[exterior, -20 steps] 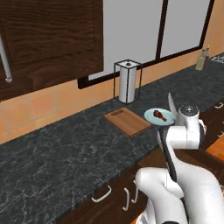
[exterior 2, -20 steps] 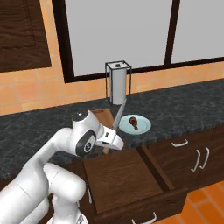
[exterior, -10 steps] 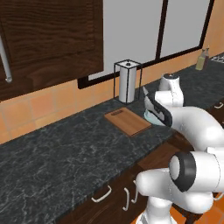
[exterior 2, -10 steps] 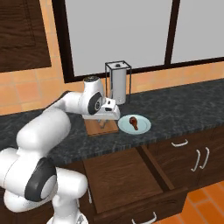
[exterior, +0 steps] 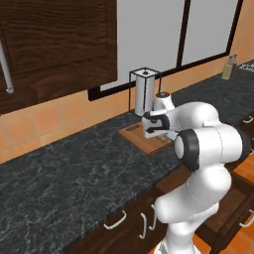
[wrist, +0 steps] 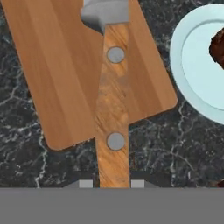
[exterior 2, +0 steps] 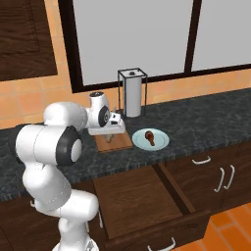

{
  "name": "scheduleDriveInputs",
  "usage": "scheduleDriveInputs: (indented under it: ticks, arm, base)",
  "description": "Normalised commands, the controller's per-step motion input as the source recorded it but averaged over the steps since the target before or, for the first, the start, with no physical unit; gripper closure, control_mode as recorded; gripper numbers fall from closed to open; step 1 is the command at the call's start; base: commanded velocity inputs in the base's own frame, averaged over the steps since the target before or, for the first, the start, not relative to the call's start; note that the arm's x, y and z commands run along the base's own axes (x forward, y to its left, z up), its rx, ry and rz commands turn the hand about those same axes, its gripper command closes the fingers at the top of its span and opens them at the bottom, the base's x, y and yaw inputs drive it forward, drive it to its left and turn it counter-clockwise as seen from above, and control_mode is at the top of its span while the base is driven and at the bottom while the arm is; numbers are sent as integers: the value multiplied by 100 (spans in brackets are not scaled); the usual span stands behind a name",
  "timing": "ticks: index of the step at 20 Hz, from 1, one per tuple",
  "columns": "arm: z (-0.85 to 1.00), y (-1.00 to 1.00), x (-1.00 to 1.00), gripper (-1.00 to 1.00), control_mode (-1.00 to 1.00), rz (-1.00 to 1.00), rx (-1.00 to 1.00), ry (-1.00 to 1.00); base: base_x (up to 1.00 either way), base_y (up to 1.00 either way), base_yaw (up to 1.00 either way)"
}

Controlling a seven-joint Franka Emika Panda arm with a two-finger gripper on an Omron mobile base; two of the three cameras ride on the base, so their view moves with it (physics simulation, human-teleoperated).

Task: Pick up the knife from the drawer and place it on the cutting board. Then place the meat from the plate to the cutting board.

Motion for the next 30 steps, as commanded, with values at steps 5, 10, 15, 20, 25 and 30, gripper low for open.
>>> scheduleDriveInputs:
  ticks: [5,10,15,20,25,30]
  arm:
    - [-64,32,72,100,-100,7,0,4]
    - [-45,11,39,100,-100,3,0,7]
    - [-16,0,3,100,-100,4,0,8]
    - [-1,0,-7,-100,-100,0,0,0]
    - [33,-6,-11,-100,-100,0,0,-6]
    - [65,-52,-18,-100,-100,0,1,-1]
  base:
    - [0,0,0]
    - [0,0,0]
    - [0,0,0]
    - [0,0,0]
    - [0,0,0]
    - [0,0,0]
